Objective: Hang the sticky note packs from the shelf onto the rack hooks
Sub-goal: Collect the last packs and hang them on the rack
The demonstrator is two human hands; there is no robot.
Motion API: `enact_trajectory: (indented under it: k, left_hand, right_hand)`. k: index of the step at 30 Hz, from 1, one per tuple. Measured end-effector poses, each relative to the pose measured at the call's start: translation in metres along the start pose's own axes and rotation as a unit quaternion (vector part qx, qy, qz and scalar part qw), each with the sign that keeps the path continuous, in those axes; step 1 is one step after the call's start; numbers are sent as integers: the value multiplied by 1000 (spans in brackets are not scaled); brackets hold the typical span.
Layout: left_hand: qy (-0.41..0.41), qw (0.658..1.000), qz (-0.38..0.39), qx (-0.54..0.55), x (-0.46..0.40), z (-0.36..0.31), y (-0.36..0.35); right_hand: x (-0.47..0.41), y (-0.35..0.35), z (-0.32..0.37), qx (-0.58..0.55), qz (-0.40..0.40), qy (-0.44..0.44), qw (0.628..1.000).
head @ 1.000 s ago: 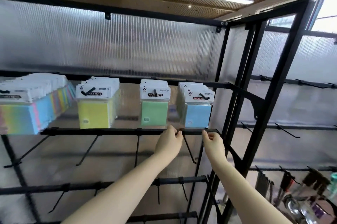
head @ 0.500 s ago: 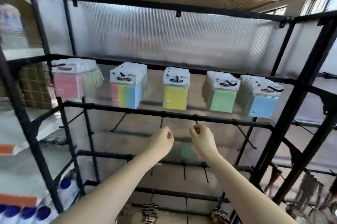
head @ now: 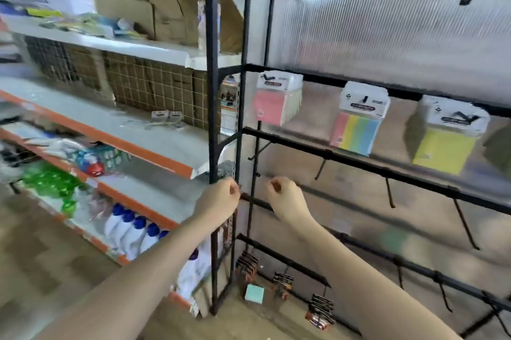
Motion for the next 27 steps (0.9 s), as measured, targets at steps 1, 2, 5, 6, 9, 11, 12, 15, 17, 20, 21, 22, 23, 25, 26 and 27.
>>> enact_trajectory:
  k: [1,2,5,6,9,11,12,15,17,20,21,22,23,25,26,27]
  left_hand:
    - [20,1000,-8,0,0,16,9]
    - [37,999,-15,-2,0,32,18]
    - [66,998,-24,0,-5,72,37]
    - [74,997,-27,-1,-8,85,43]
    - [99,994,-39,2,-23,124,55]
    - [117,992,-49,-1,-39,150,62]
    - [123,991,-54,-5,-48,162,67]
    - [134,989,-63,-21,-83,199,79]
    - [139,988,-64,-35,-110,222,87]
    - [139,987,-58,-56,-153,253,98]
    - [139,987,-50,-68,-168,262,101]
    - [140,986,-42,-77,-183,271,103]
    - [143,986,-38,-82,-196,280,106]
    - [150,984,-45,-84,-221,298,110]
    - [155,983,-52,-84,-231,307,114]
    - [162,981,-57,-87,-240,316,117]
  right_hand:
    - [-5,-16,10,1,16,9,1000]
    - [-9,-31,19,4,32,16,999]
    - [-23,-74,43,-1,80,31,996]
    - [-28,-88,51,-6,92,36,995]
    - [-45,-126,72,-18,120,59,991]
    - [-61,-153,86,-7,136,80,987]
    - [-70,-167,92,-4,143,89,986]
    - [-102,-209,110,-12,164,107,981]
    - [-127,-235,120,-16,161,113,980]
    - [-168,-271,133,-20,163,103,981]
    - [-182,-283,136,-30,168,96,981]
    - [-196,-293,140,-41,172,89,980]
    - [-211,-303,144,-48,175,83,980]
    - [-241,-322,155,-55,177,76,980]
    - [-255,-331,161,-55,177,73,980]
    - [-267,-341,166,-53,178,69,980]
Point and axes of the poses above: each hand's wrist, its own x-axis away from the middle knuckle, its own y-axis out of the back of the hand, z = x × y, the point moved 7 cm from there along -x, towards the middle knuckle, and after that the axes turned 1 degree about z, right-handed, at the moved point
